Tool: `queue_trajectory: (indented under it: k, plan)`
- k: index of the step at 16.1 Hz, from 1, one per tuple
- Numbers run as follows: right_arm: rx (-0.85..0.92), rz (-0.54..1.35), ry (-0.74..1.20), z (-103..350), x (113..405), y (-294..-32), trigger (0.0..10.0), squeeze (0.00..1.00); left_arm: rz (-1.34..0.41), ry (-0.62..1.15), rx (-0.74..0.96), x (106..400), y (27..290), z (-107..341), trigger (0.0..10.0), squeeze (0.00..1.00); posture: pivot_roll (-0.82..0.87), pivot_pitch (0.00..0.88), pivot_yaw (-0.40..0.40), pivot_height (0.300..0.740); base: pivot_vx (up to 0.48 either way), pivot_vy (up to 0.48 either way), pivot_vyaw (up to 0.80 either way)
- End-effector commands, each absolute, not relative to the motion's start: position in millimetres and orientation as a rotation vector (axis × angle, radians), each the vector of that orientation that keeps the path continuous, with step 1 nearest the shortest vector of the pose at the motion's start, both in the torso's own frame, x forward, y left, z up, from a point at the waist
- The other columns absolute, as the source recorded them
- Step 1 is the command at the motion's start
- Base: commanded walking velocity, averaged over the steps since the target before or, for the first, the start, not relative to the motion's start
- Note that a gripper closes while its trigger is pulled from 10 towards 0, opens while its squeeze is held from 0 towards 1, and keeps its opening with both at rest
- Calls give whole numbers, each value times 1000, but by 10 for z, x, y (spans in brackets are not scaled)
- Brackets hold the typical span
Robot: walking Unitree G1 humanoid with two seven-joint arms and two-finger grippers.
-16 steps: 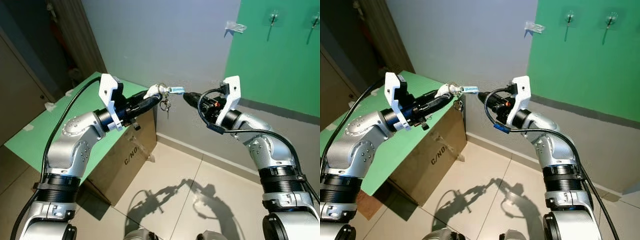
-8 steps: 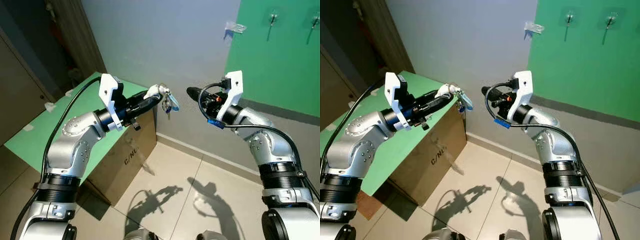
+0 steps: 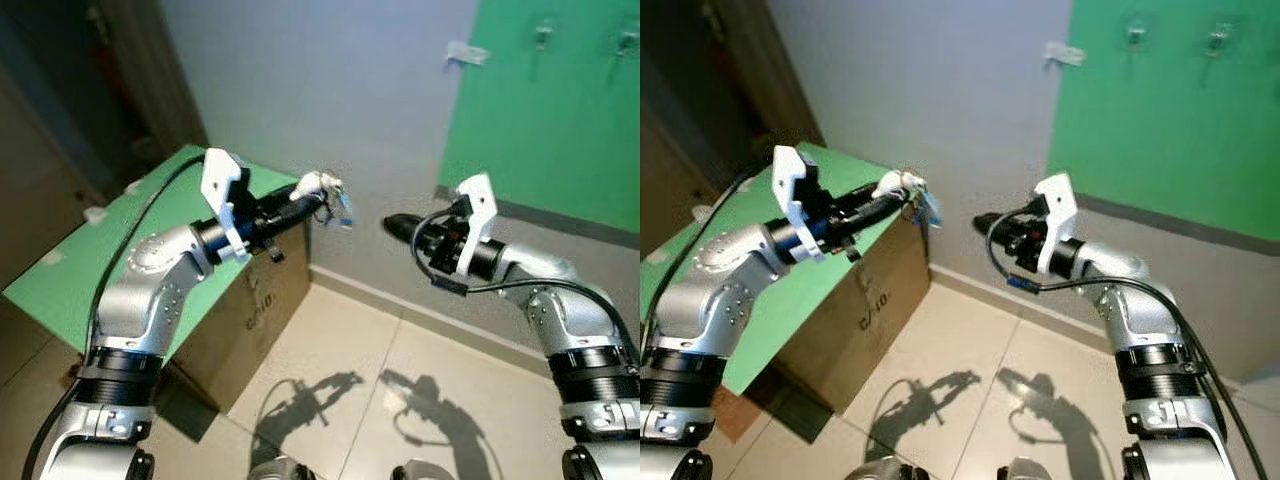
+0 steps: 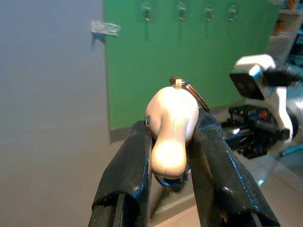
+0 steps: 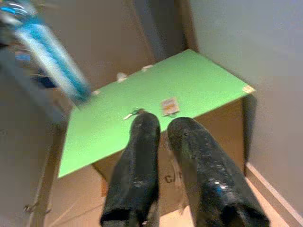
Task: Hang keys on a hook
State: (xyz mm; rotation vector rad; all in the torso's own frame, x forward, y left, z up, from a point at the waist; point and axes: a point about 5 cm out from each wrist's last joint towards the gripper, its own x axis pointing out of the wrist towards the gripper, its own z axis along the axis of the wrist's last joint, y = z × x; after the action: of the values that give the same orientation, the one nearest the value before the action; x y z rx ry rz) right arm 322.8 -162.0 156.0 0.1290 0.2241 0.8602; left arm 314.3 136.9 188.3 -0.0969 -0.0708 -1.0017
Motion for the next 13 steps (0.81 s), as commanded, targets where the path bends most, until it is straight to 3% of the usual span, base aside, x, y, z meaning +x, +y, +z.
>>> queue_trajectory:
  k: [1, 10, 11, 12, 13]
  plan:
    - [118, 897, 199, 1655, 3237, -1574, 10000, 1000, -1002, -75, -73, 3119, 1402, 1895, 0, 0, -167, 45, 109, 740, 0, 0, 0]
    - [84, 984, 172, 1768, 3204, -1549, 10000, 1000, -1005, -75, -64, 3116, 1409, 1896, 0, 0, -169, 28, 102, 740, 0, 0, 0]
    - [78, 989, 181, 1759, 3196, -1535, 10000, 557, -1006, -75, -64, 3117, 1407, 1897, 0, 0, -170, 28, 103, 740, 0, 0, 0]
    - [75, 994, 182, 1758, 3193, -1519, 10000, 0, -1007, -75, -63, 3119, 1402, 1898, 0, 0, -170, 29, 105, 740, 0, 0, 0]
    - [77, 1000, 184, 1755, 3193, -1497, 10000, 0, -1009, -75, -63, 3122, 1397, 1900, 0, 0, -170, 30, 105, 740, 0, 0, 0]
